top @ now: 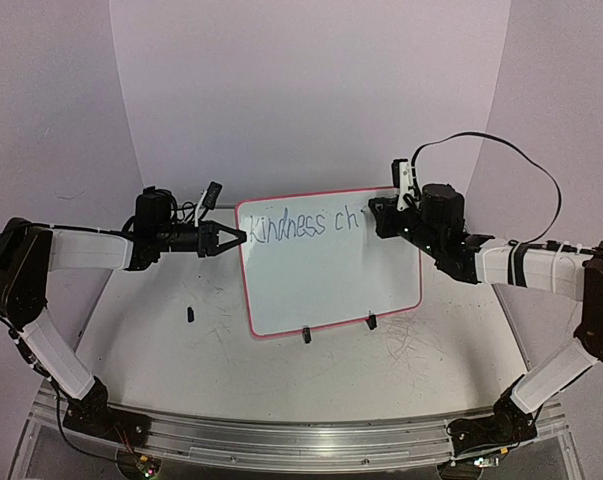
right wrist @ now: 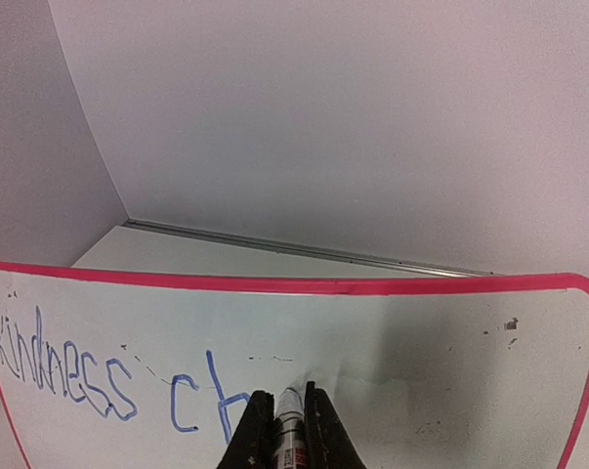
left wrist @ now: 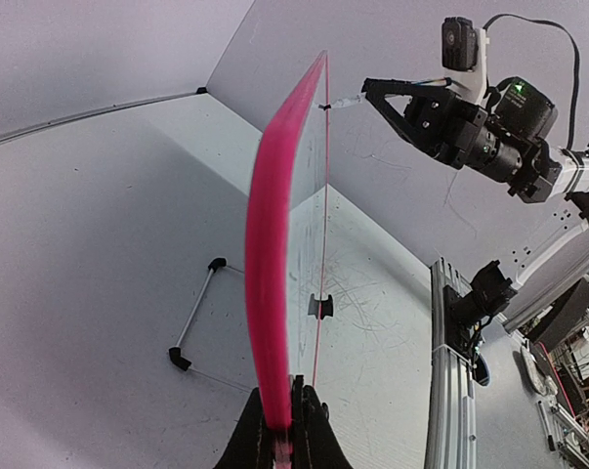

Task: Write a sentence on the whiteboard

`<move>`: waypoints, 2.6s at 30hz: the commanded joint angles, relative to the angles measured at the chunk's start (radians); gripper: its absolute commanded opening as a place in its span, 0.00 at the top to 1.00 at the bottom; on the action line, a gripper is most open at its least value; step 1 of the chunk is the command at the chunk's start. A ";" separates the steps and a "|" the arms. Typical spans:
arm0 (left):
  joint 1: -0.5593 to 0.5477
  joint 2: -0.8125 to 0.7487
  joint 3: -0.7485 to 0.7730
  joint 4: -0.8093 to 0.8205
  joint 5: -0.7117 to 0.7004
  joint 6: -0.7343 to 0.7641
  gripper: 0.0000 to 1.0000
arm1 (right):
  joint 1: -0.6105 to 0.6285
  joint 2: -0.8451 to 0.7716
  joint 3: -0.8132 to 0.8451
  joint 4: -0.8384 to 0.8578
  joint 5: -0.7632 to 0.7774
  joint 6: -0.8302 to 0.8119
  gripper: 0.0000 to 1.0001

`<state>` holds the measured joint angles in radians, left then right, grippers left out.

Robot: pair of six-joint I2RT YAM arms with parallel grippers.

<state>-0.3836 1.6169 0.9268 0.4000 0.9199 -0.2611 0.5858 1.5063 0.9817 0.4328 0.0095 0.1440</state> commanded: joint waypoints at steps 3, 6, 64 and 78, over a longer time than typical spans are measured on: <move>-0.017 -0.007 0.001 0.019 -0.022 0.090 1.00 | 0.002 0.001 -0.017 -0.004 -0.033 0.022 1.00; -0.017 -0.007 -0.001 0.019 -0.023 0.091 1.00 | 0.002 -0.006 -0.033 -0.011 -0.031 0.028 1.00; -0.019 -0.007 0.003 0.019 -0.018 0.092 1.00 | -0.012 -0.100 -0.040 -0.019 0.000 0.016 1.00; -0.019 -0.007 0.003 0.019 -0.013 0.094 1.00 | -0.014 -0.034 0.020 0.002 0.021 0.016 1.00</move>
<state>-0.3855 1.6169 0.9270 0.4000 0.9211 -0.2577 0.5762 1.4690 0.9532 0.3946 0.0132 0.1688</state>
